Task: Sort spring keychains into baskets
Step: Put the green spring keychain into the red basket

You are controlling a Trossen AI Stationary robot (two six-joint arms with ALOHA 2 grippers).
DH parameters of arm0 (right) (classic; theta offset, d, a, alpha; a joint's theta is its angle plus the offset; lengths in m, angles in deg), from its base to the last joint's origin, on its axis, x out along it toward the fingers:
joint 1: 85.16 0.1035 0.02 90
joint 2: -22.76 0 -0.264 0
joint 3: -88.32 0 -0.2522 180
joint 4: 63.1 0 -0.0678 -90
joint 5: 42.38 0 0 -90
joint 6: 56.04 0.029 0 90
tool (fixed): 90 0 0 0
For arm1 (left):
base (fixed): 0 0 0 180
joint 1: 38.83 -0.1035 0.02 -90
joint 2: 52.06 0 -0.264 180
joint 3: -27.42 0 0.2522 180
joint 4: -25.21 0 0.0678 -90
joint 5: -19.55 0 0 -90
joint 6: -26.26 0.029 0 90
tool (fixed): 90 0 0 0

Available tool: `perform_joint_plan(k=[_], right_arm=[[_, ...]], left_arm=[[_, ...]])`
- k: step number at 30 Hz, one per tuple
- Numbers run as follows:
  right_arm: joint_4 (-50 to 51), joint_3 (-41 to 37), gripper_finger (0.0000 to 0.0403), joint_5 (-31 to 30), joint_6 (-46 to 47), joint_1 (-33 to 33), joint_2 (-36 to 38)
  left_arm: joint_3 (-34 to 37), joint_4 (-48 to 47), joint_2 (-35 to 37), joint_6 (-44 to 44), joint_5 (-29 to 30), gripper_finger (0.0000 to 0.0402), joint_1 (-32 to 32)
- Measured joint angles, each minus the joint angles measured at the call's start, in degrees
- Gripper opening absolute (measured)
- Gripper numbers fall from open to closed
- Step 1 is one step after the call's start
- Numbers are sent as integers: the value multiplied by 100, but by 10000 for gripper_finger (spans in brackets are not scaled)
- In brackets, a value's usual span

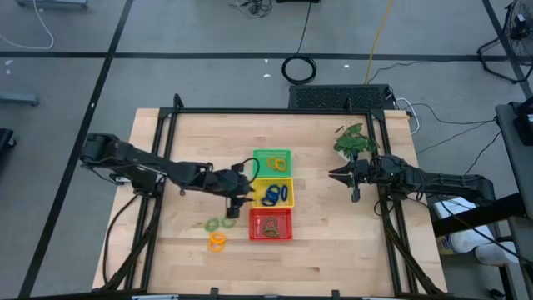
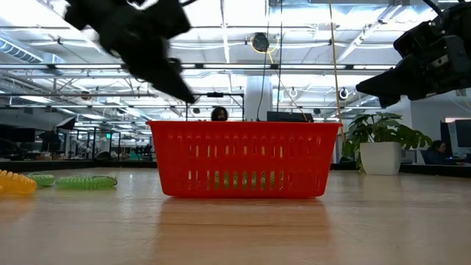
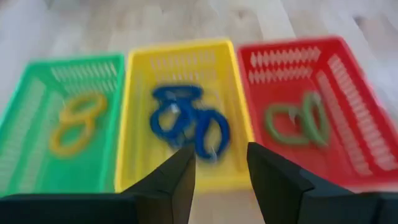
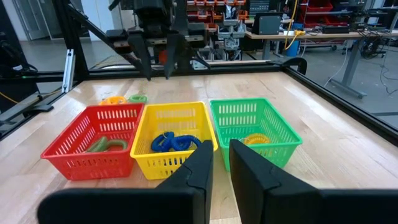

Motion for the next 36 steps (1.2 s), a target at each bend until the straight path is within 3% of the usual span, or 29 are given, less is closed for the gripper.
perform_joint_plan(k=[8, 16, 23, 36], right_arm=[[-2, 0, 39, 0, 0, 0, 0], [-2, 0, 38, 0, 0, 0, 0], [-2, 0, 39, 0, 0, -1, 0], [-2, 0, 38, -1, 0, -1, 0]], left_arm=[[0, -1911, 915, -972, -8, 154, 415], [0, -2815, 669, -1933, 47, 154, 1001], [-1, -2523, -85, -2135, 90, 154, 1364], [-27, -2292, -1221, -2172, 127, 154, 1372]])
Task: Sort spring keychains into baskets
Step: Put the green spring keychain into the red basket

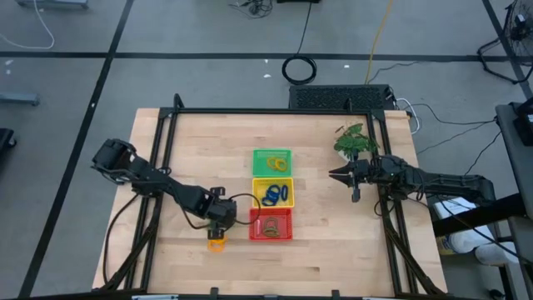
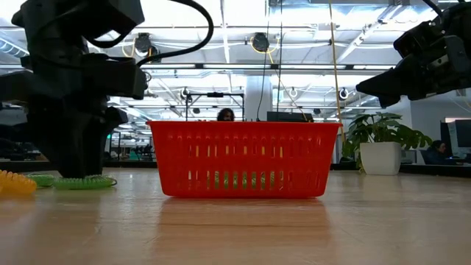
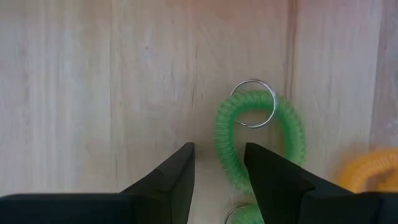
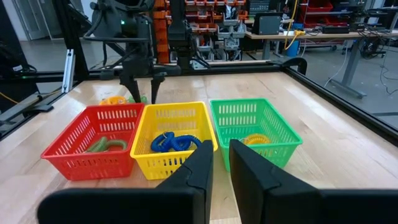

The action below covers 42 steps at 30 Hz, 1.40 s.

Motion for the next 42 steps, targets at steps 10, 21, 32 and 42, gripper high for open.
perform_joint_plan(k=[10, 21, 32, 42], right_arm=[[0, 0, 39, 1, 0, 1, 0], [0, 0, 38, 1, -1, -1, 0], [0, 0, 39, 1, 1, 1, 0], [0, 0, 39, 1, -1, 0, 0]], left_arm=[[7, 7, -41, -56, 76, 154, 3], [16, 16, -50, -64, 72, 154, 2], [18, 31, -50, -60, 67, 140, 2], [19, 83, -52, 110, 15, 28, 6]])
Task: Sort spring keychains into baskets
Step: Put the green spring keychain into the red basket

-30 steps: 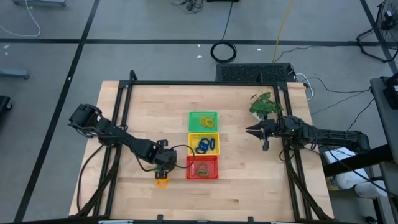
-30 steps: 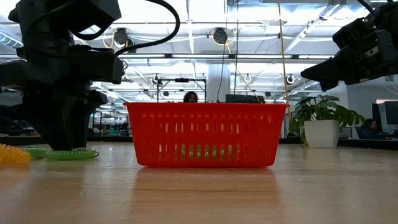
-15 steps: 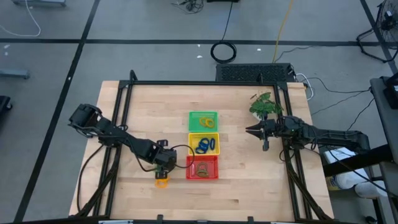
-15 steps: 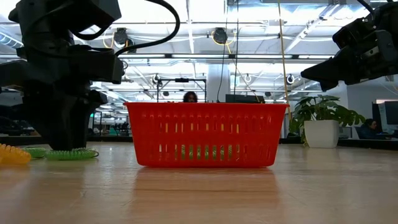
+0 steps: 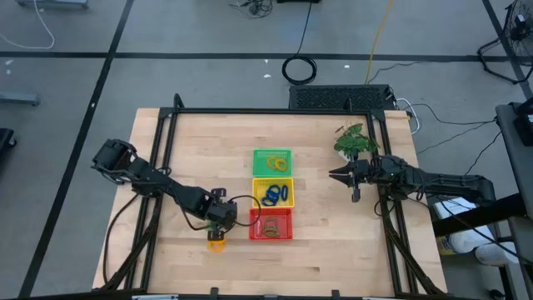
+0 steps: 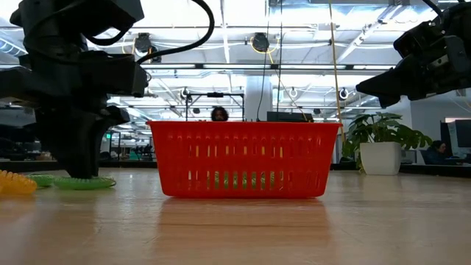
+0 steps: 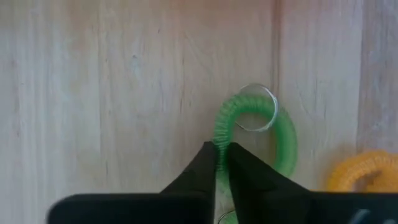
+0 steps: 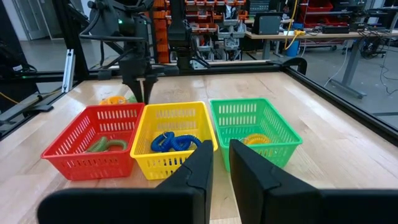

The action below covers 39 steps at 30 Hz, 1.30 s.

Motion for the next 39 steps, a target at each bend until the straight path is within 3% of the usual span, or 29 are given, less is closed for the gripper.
perform_joint_plan(k=[4, 12, 21, 30, 39], right_arm=[[0, 0, 39, 0, 0, 1, 0], [0, 0, 38, 0, -1, 1, 0], [0, 0, 38, -1, -1, -1, 0], [0, 0, 38, 0, -1, 0, 0], [0, 0, 39, -2, 0, 0, 0]], left_arm=[[-1, 11, 0, 20, 11, 11, -1], [5, 38, -9, 35, 25, 53, -4], [10, 83, -9, 35, 34, 16, -4], [10, 94, -9, 34, -9, 43, -7], [10, 98, -9, 130, -32, 19, -9]])
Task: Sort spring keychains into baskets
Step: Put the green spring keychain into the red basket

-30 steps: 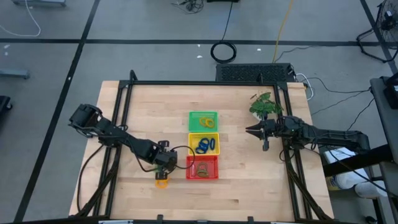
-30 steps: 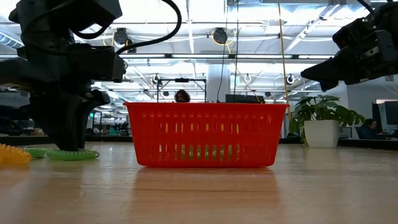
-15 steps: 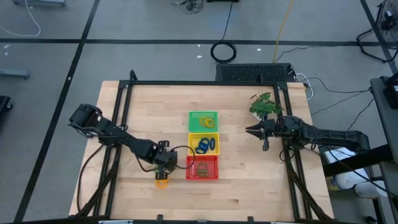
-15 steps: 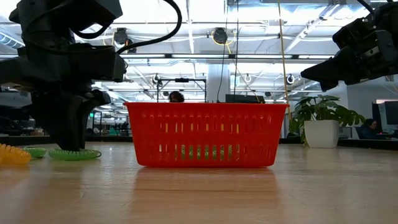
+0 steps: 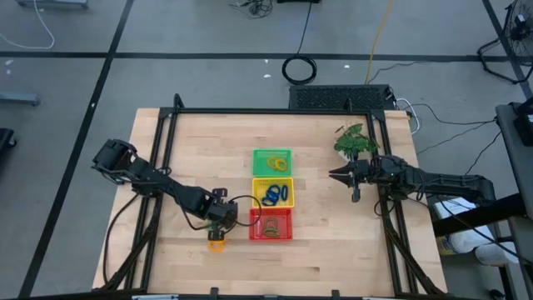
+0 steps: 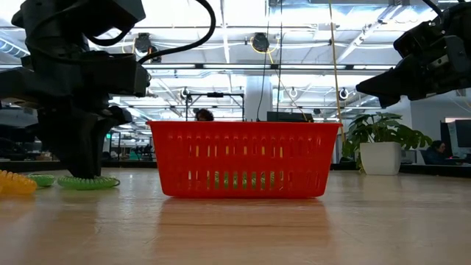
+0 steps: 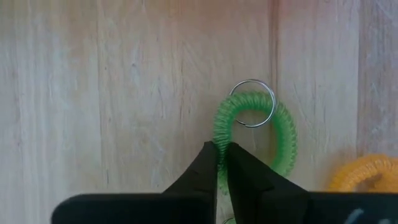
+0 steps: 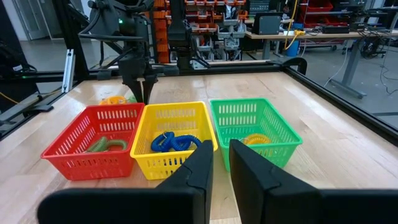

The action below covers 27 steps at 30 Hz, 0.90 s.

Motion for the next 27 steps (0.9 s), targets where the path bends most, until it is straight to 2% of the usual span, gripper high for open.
perform_joint_plan(k=[7, 14, 18, 27], right_arm=[[0, 0, 38, 2, 1, 1, 0], [0, 0, 38, 2, 1, 0, 0], [0, 0, 39, 2, -1, 1, 0], [0, 0, 38, 1, -1, 0, 0]], left_arm=[[0, 2, 0, 12, -10, 34, -2], [-2, 1, 0, 11, -20, 20, 0], [0, 1, 16, 12, -20, 25, 2], [26, 49, 401, 118, -38, 19, 2]])
